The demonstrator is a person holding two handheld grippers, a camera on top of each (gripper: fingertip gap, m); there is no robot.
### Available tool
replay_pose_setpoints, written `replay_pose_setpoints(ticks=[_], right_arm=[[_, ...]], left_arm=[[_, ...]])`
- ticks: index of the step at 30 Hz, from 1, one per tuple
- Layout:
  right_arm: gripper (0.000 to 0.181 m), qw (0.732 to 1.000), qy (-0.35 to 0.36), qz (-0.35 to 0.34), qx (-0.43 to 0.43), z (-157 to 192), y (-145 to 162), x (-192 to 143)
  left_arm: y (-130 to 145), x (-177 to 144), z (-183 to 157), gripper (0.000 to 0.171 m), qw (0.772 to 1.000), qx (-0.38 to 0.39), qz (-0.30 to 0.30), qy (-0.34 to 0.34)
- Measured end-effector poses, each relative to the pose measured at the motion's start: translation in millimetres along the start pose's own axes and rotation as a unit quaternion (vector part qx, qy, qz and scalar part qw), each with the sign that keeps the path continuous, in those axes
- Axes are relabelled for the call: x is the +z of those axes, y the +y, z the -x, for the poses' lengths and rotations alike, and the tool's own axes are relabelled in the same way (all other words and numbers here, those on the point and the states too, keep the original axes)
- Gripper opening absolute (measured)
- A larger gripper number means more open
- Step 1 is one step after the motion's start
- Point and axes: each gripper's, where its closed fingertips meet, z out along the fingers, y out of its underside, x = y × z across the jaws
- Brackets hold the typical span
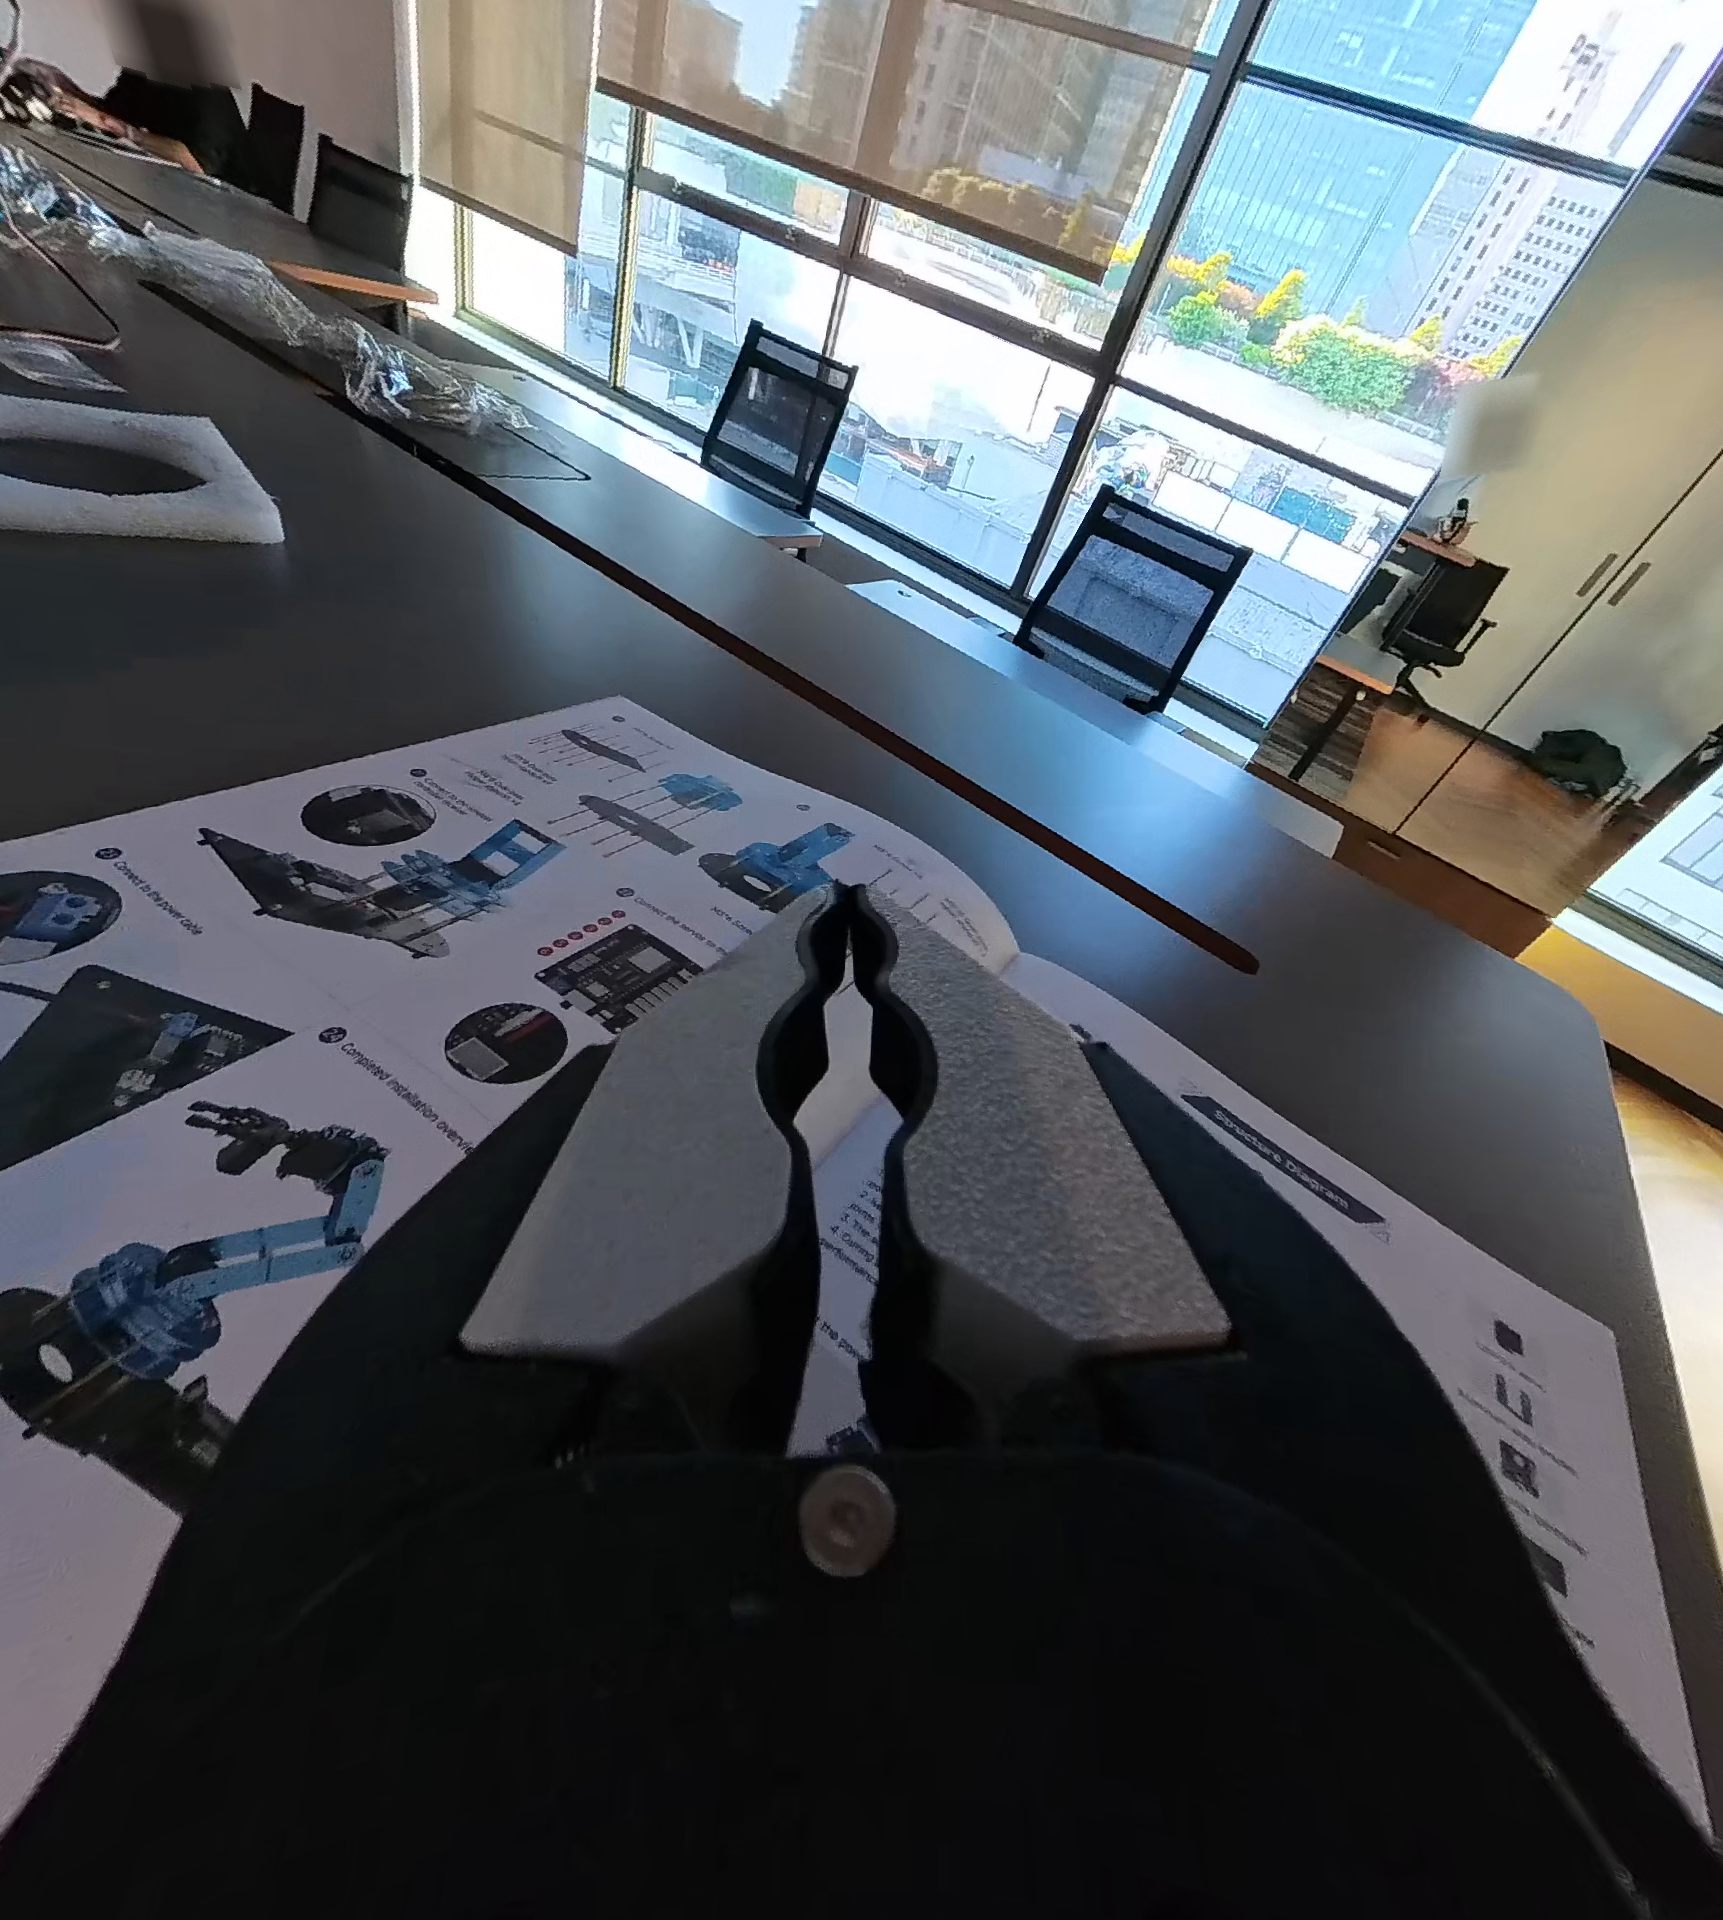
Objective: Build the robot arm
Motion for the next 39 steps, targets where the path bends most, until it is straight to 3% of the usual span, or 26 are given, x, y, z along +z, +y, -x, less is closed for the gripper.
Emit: replay_pose_setpoints(ticks=[4, 14, 21, 25, 28, 31, 36, 39], right_arm=[[0.0, 1.0, -0.014, 0.004, 0.0, 1, 1, 4], [0.0, 1.0, -0.031, 0.001, 0.0, 5, 1, 3], [0.0, 1.0, -0.009, 0.009, -0.027, 5, 0, 4], [0.006, 0.999, 0.002, 0.015, -0.038, 17, -19, -5], [0.01, 0.997, -0.041, 0.031, -0.057, 59, -43, -6], [0.013, 0.992, -0.115, 0.014, -0.046, 123, -79, 7], [0.023, 0.973, -0.229, -0.019, -0.002, 245, -141, 61], [0.024, 0.969, -0.246, -0.028, -0.005, 309, -170, 98]], left_arm=[[17, -27, 22, 0.027, 0.999, -0.024, 0.025, -0.043], [12, -89, 60, 0.029, 0.994, -0.025, 0.021, -0.103], [17, -107, 86, 0.03, 0.998, -0.045, -0.013, -0.045], [10, -108, 111, 0.034, 0.998, -0.033, -0.051, -0.016], [-1, -101, 133, 0.042, 0.997, -0.011, -0.079, 0.008], [-15, -83, 165, 0.051, 0.995, -0.003, -0.094, 0.042], [-38, -29, 220, 0.054, 0.991, 0.029, -0.074, 0.105], [-50, 6, 252, 0.053, 0.985, 0.063, -0.058, 0.152]])
